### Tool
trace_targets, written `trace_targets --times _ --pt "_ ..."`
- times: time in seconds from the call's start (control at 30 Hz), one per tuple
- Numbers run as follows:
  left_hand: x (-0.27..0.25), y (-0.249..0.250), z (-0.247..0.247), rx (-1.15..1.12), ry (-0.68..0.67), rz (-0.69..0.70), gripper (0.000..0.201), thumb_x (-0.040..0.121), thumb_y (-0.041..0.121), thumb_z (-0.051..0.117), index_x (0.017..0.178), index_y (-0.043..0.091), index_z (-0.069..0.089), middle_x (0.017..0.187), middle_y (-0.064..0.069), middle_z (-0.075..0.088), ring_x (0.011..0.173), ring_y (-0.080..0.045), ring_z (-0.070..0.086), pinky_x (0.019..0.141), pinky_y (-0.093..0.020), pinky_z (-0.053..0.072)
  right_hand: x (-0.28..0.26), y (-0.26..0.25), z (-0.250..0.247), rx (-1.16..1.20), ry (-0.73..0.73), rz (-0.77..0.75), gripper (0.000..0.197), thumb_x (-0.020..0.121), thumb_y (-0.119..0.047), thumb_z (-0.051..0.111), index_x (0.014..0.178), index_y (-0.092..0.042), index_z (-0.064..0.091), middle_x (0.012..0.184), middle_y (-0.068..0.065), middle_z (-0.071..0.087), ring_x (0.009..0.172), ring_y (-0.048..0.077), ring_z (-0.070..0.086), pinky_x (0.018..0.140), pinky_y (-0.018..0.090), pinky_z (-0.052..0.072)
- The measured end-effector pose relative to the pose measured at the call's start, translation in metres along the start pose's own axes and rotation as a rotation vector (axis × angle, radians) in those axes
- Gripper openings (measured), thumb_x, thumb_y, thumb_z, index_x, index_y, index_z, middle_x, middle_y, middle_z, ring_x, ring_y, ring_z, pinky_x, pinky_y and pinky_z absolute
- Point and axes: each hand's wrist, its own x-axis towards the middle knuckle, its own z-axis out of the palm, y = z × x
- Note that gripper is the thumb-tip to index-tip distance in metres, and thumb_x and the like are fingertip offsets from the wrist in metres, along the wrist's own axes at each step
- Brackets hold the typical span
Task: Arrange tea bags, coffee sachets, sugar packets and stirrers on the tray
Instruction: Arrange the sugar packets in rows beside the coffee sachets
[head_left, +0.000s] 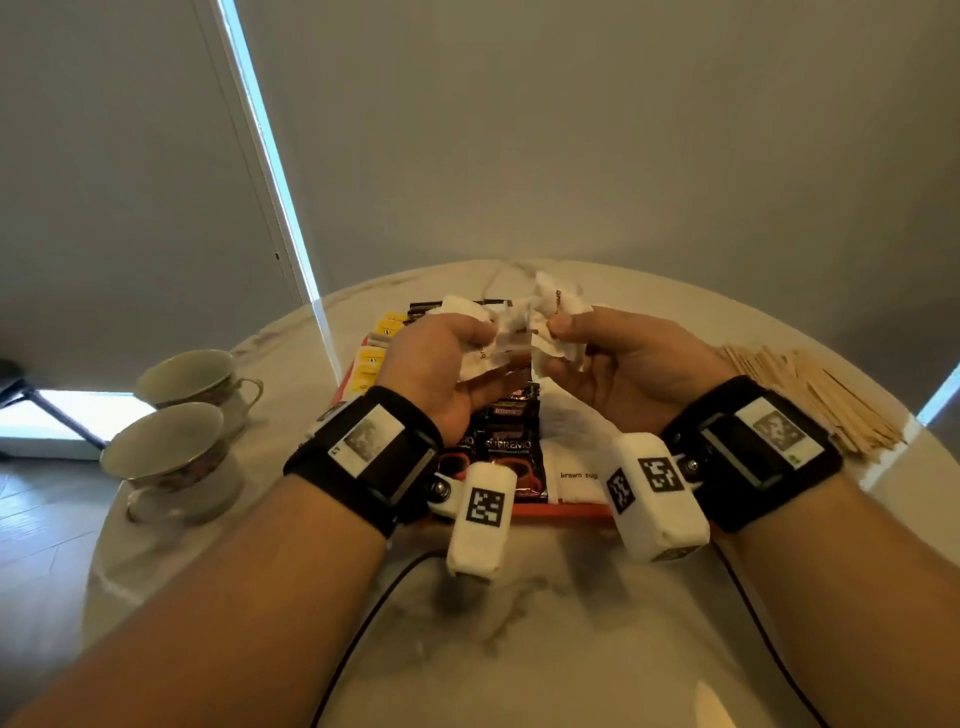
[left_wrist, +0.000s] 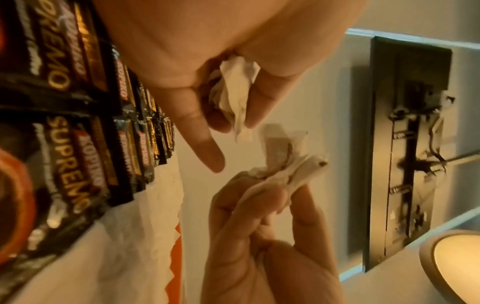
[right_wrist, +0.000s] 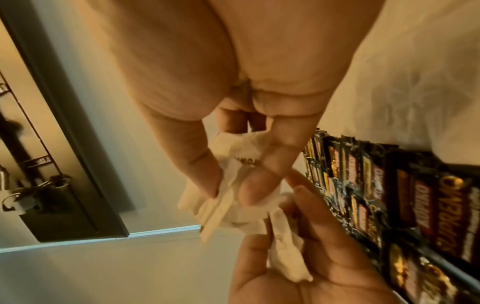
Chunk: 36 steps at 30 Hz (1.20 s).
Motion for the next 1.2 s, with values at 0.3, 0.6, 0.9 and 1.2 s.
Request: trace_targets --times 0.3,0.6,0.9,1.2 --pt "0.001 -0.001 -0.011 0.075 -0.229 -0.023 0.044 0.096 0.005 0.039 0.133 0.003 0.064 0.117 -0.019 0.076 0.098 -0.033 0.075 0.076 -0.044 0.064 0.013 0.013 -0.004 -0.101 0.019 0.020 0.046 0.078 -0.010 0.074 0.121 0.003 0.068 0.111 0.015 0.075 0.088 0.020 0.073 0.072 0.022 0.058" --pt "-0.004 -0.011 -0.012 0.175 -0.285 -0.092 0.030 0.099 0.017 0.066 0.129 0.014 0.065 0.120 -0.016 0.075 0.099 -0.031 0.076 0.076 -0.044 0.065 0.013 0.030 0.000 -0.314 0.041 -0.098 0.036 0.082 0.000 0.073 0.117 0.000 0.068 0.113 0.018 0.074 0.097 0.030 0.074 0.079 0.035 0.061" --pt "-0.004 -0.010 -0.013 0.158 -0.138 -0.001 0.016 0.101 0.012 0.064 0.117 0.015 0.066 0.102 -0.014 0.080 0.088 -0.031 0.079 0.062 -0.040 0.065 0.009 0.024 -0.009 -0.358 0.153 -0.155 0.026 0.088 0.004 0.068 0.111 -0.009 0.072 0.098 0.008 0.078 0.093 0.028 0.075 0.082 0.040 0.061" --pt "-0.002 -0.013 -0.014 0.196 -0.173 0.163 0.023 0.087 0.027 0.079 0.105 0.018 0.069 0.086 -0.002 0.076 0.068 -0.013 0.068 0.054 -0.026 0.053 0.009 0.026 -0.008 -0.074 0.123 -0.157 0.032 0.084 -0.001 0.069 0.116 -0.003 0.066 0.100 0.012 0.076 0.085 0.023 0.074 0.073 0.031 0.063"
